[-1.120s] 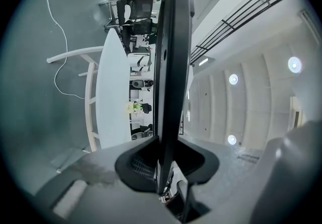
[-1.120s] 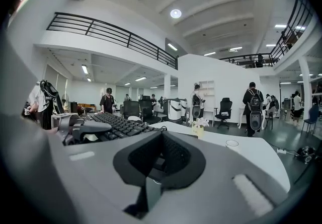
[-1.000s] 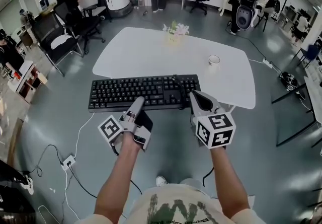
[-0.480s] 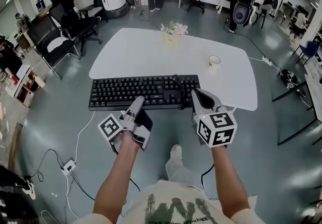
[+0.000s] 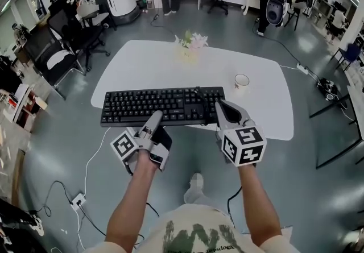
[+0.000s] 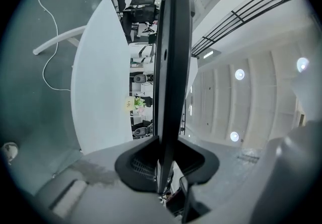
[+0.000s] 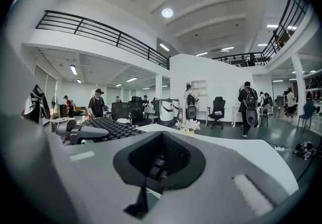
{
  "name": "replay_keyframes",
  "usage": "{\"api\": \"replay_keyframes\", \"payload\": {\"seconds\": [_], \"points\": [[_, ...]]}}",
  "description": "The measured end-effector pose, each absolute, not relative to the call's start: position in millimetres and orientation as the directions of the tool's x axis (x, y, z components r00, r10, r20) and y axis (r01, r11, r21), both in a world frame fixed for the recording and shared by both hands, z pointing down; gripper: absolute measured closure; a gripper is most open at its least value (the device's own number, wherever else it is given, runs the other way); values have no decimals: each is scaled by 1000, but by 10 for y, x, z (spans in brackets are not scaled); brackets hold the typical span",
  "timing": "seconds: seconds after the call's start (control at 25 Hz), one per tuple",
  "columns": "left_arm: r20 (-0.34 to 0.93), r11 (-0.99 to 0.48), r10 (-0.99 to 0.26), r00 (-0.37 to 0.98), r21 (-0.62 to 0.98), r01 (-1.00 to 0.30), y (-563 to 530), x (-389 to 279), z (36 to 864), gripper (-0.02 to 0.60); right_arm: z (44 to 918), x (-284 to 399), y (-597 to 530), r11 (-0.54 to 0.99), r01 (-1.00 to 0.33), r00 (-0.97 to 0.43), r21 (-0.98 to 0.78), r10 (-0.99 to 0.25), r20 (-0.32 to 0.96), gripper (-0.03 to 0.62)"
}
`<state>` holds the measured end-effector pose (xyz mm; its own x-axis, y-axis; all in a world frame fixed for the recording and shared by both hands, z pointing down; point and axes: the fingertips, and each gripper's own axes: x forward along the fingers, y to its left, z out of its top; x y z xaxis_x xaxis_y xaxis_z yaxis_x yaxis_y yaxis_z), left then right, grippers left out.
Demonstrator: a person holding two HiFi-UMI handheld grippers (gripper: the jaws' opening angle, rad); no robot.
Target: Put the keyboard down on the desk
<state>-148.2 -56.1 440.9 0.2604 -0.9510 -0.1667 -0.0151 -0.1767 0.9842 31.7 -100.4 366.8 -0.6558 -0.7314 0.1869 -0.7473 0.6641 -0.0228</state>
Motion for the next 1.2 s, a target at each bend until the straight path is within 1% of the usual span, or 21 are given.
{"api": "replay_keyframes", "payload": {"seconds": [0.56,0.92,1.2], "points": [[-148,-159,-943,298,987,-12,-1896,-1443,4519,489,3800,300,-2358,657,-752,-651,-48,-730,207,594],[-120,-139,-943,312,990,-40,-2345,-1391,4508,489,3834,255,-2830,670,-738,-669,-73,-713,210,594],[-137,-160,-940,314,986,-47,-2454,-1359,4496,489,3826,269,-2971,677,-732,-677,-78,-710,196,594]]}}
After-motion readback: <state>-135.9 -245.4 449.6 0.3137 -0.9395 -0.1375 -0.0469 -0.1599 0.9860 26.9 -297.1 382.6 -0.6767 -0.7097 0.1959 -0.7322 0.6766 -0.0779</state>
